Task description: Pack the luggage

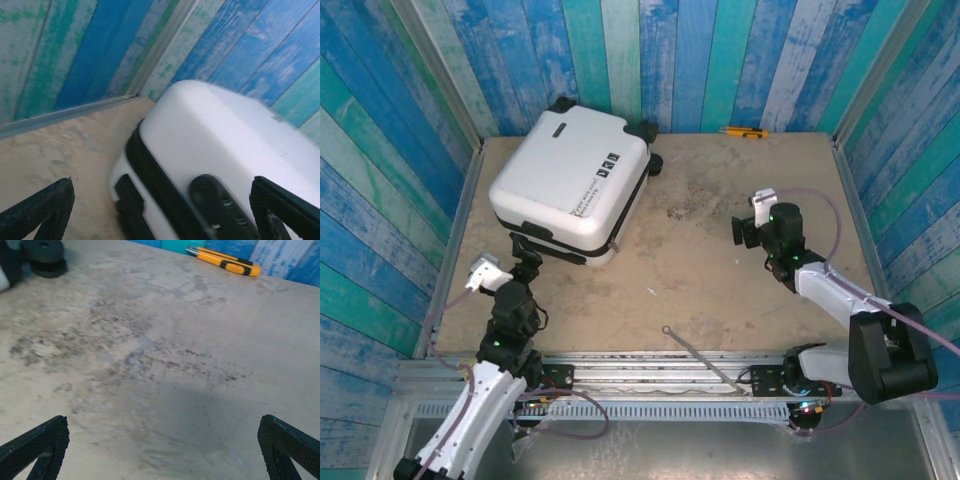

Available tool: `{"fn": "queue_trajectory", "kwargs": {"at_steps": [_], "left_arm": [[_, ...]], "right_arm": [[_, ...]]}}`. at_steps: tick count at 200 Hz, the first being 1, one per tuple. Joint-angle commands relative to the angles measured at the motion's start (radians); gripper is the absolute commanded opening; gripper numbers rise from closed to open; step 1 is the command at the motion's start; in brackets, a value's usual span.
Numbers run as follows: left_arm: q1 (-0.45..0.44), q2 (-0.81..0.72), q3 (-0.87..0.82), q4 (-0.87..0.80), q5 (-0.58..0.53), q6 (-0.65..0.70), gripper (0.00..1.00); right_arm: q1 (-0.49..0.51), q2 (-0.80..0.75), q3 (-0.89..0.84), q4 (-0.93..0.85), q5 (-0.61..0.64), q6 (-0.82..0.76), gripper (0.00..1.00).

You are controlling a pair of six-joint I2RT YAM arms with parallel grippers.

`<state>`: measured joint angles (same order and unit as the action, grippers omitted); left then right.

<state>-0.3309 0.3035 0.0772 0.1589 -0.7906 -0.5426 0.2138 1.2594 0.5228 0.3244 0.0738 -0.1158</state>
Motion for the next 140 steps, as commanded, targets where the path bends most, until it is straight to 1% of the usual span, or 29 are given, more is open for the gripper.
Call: {"fn": "queue_trajectory", "kwargs": {"at_steps": [1, 13, 23, 29, 37, 42, 48, 55, 60, 76, 98, 105, 110, 115, 129, 140], "left_arm": [[0.008, 0.203, 0.009, 0.243, -0.076, 0.312, 0.94], [0.029, 0.356, 0.06, 0.264, -0.049, 0.375, 0.94], [0.072, 0.455, 0.079, 0.28, -0.027, 0.323, 0.94], [0.117, 0.495, 0.071, 0.313, 0.042, 0.301, 0.94], [0.181, 0.533, 0.04, 0.391, 0.149, 0.283, 0.94], [0.214, 0.557, 0.019, 0.452, 0.213, 0.271, 0.94], [0.243, 0.59, -0.002, 0.527, 0.265, 0.255, 0.94], [0.268, 0.639, -0.008, 0.596, 0.308, 0.246, 0.94], [0.281, 0.673, 0.003, 0.621, 0.353, 0.266, 0.94], [0.295, 0.791, 0.061, 0.684, 0.501, 0.402, 0.94], [0.299, 0.917, 0.104, 0.802, 0.621, 0.534, 0.94], [0.304, 0.945, 0.117, 0.831, 0.665, 0.554, 0.94], [0.312, 0.983, 0.142, 0.807, 0.704, 0.556, 0.94], [0.318, 0.998, 0.17, 0.764, 0.743, 0.563, 0.94], [0.321, 1.038, 0.223, 0.709, 0.825, 0.588, 0.94], [0.324, 1.059, 0.248, 0.685, 0.849, 0.591, 0.94]], "right_arm": [[-0.041, 0.022, -0.06, 0.2, 0.009, -0.038, 1.0], [-0.069, 0.056, -0.071, 0.212, -0.027, 0.0, 1.0], [-0.085, 0.093, -0.1, 0.299, -0.04, 0.033, 1.0], [-0.086, 0.106, -0.097, 0.307, -0.04, 0.034, 1.0], [-0.086, 0.104, -0.064, 0.239, -0.051, 0.019, 1.0], [-0.089, 0.116, -0.063, 0.268, -0.061, 0.013, 1.0], [-0.09, 0.13, -0.066, 0.294, -0.061, 0.013, 1.0], [-0.09, 0.139, -0.042, 0.253, -0.063, -0.001, 1.0], [-0.091, 0.15, -0.03, 0.242, -0.068, -0.006, 1.0], [-0.091, 0.18, 0.004, 0.215, -0.092, -0.029, 1.0], [-0.091, 0.187, 0.011, 0.213, -0.105, -0.042, 1.0], [-0.091, 0.184, 0.006, 0.218, -0.115, -0.048, 1.0], [-0.091, 0.179, 0.001, 0.225, -0.12, -0.051, 1.0], [-0.091, 0.173, -0.006, 0.232, -0.123, -0.052, 1.0], [-0.091, 0.158, -0.028, 0.257, -0.127, -0.055, 1.0], [-0.091, 0.164, -0.041, 0.291, -0.132, -0.067, 1.0]]}}
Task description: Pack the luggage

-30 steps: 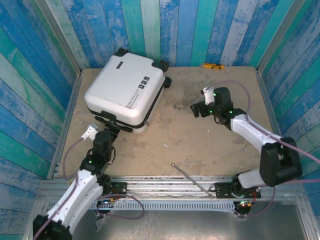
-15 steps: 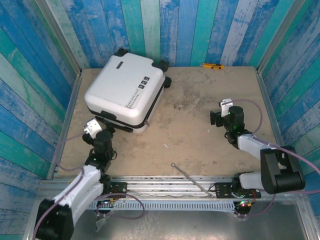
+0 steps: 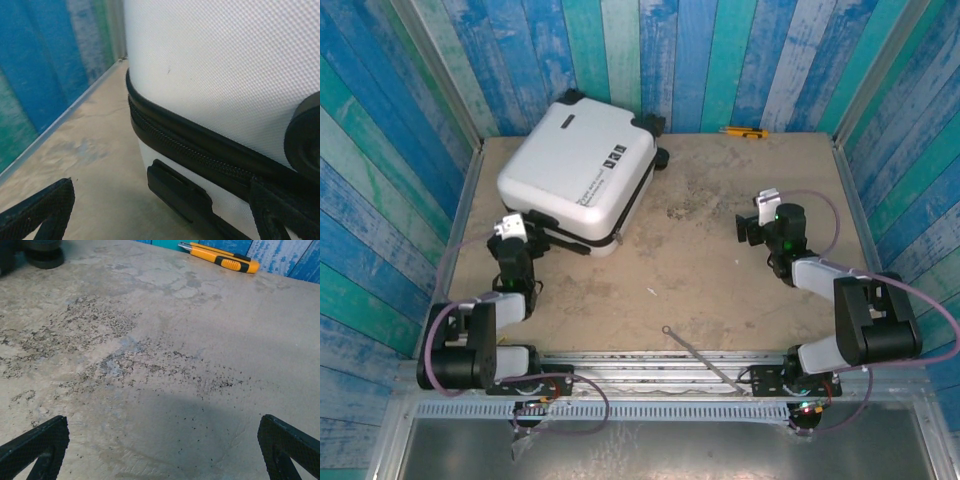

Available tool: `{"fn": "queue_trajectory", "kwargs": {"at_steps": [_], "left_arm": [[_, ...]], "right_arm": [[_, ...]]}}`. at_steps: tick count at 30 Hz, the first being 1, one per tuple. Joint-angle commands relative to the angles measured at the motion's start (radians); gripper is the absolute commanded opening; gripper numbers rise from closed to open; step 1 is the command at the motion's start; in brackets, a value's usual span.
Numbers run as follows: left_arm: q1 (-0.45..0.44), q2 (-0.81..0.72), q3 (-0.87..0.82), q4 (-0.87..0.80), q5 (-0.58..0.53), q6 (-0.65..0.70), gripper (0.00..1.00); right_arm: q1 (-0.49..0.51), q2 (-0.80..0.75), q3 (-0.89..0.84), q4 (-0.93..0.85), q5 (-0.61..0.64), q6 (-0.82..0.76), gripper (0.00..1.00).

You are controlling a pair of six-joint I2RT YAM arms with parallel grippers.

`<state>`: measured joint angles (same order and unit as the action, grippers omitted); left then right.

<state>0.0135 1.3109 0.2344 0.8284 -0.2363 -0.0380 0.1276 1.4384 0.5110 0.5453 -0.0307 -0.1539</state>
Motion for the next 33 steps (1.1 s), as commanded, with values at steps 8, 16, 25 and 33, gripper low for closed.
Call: {"fn": "queue_trajectory", "kwargs": {"at_steps": [8, 16, 25, 33], "left_arm": [[-0.015, 0.189, 0.038, 0.239, 0.227, 0.03, 0.94], [-0.017, 0.193, 0.043, 0.239, 0.188, 0.019, 0.94], [-0.033, 0.185, 0.046, 0.217, 0.148, 0.023, 0.94], [-0.033, 0.187, 0.047, 0.219, 0.147, 0.02, 0.94]], "right_arm": [[-0.039, 0.023, -0.044, 0.138, -0.062, -0.012, 1.0], [-0.102, 0.077, -0.105, 0.29, -0.115, 0.045, 1.0], [-0.082, 0.079, -0.094, 0.271, -0.005, 0.068, 1.0], [-0.079, 0.082, -0.089, 0.265, 0.0, 0.065, 1.0]]}}
